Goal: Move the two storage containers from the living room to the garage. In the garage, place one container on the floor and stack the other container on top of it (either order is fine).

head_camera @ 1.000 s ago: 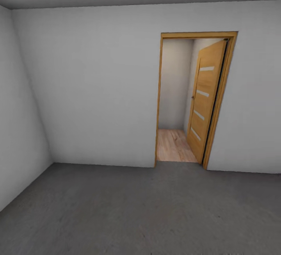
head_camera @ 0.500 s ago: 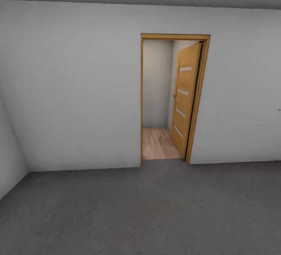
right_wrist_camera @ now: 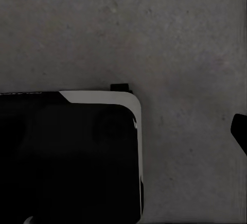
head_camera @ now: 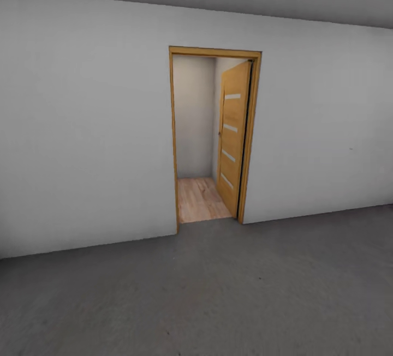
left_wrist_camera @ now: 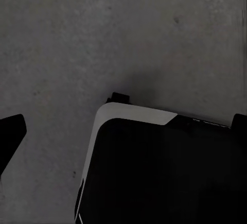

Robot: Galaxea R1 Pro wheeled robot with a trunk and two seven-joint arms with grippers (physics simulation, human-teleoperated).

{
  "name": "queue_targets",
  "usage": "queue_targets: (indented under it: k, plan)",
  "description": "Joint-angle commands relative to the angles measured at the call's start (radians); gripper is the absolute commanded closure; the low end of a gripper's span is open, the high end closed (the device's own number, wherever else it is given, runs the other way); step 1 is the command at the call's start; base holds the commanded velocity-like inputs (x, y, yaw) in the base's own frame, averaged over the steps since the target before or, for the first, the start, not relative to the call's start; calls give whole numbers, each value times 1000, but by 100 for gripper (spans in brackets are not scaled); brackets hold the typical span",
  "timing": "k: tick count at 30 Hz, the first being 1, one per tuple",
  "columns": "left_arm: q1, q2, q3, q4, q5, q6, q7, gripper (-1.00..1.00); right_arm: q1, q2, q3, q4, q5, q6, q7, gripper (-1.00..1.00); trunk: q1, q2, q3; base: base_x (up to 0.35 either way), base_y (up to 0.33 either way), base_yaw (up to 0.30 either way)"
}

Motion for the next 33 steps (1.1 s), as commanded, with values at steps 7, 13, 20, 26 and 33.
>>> queue_targets:
  k: [7, 13, 20, 26, 33]
  plan:
    - [0, 0, 1, 1, 5, -2, 1, -100, -1, 0, 8, 3, -9, -5, 1, -100, 0, -1, 0, 0, 0, -291]
    - [0, 0, 1, 1, 5, 0, 1, -100, -1, 0, 8, 3, -9, -5, 1, -100, 0, -1, 0, 1, 0, -288]
    - [0, 0, 1, 0, 5, 16, 1, -100, -1, 2, 14, 2, -1, -6, -10, -100, 0, -1, 0, 145, 0, -112]
    - [0, 0, 0, 0, 3, 72, 1, -100, -1, 2, 17, 2, 1, -7, -11, -100, 0, -1, 0, 297, 0, -14]
    - [0, 0, 0, -1, 2, 86, 1, -100, -1, 3, 17, 2, 2, -8, -11, -100, 0, -1, 0, 319, 0, -2]
